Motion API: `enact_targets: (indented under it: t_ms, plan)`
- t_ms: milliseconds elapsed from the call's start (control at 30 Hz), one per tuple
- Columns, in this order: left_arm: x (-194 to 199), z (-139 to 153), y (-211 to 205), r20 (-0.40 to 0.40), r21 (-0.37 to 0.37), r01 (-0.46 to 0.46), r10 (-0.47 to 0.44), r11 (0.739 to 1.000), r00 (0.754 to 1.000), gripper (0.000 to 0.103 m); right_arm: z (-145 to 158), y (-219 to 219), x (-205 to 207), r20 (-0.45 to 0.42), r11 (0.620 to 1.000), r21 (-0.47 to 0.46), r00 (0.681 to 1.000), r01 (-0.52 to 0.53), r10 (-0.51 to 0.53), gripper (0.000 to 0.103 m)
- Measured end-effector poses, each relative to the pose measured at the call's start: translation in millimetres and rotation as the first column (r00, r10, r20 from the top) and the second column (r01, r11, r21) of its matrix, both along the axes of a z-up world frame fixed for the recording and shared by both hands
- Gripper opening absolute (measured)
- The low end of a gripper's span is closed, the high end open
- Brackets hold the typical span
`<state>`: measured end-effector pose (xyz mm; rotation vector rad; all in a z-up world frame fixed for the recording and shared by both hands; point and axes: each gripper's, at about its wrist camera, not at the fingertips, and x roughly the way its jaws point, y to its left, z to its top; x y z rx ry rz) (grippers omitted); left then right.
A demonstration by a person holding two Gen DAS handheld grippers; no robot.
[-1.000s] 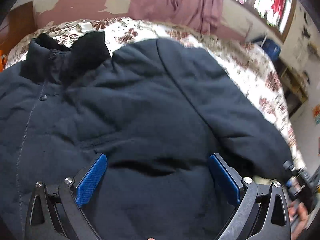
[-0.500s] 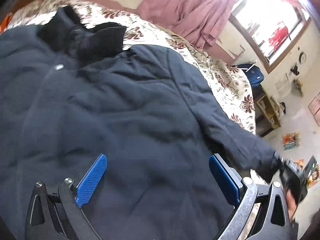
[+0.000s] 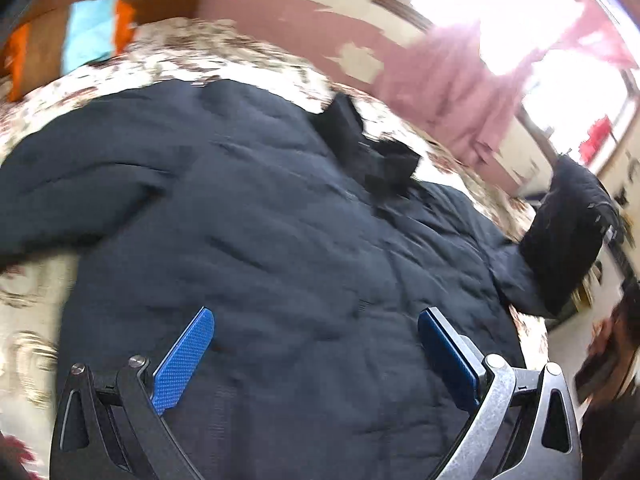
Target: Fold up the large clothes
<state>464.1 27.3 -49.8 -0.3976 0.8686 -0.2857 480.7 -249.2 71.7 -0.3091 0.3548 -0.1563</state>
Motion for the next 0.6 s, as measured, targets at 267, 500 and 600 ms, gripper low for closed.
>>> enact_targets:
  t_ms: [267,500,600]
  plan:
    - [-3.6,2.4,82.6,0.037,-0.134,-0.132,0.139,0.982,0.990,0.103,-105.7,139.0,8.8,-0.385,0.945,-0.155,0.899,-0.289,0.212,0.006]
    - [16.5,-31.8,94.5,0.025,-0.348,-0.045,0.057,0.937,0.998,0.103,-153.8,162.0,-37.2,-0.574,0.909,-0.147,0.782,-0.390,0.243,0.058]
    - [23.3,-36.6,80.8,0.025,-0.329,-0.014,0.024,0.944,0.999,0.101,-130.4,148.2,-61.6,-0.569,0.924,-0.025,0.765,-0.382,0.301,0.064]
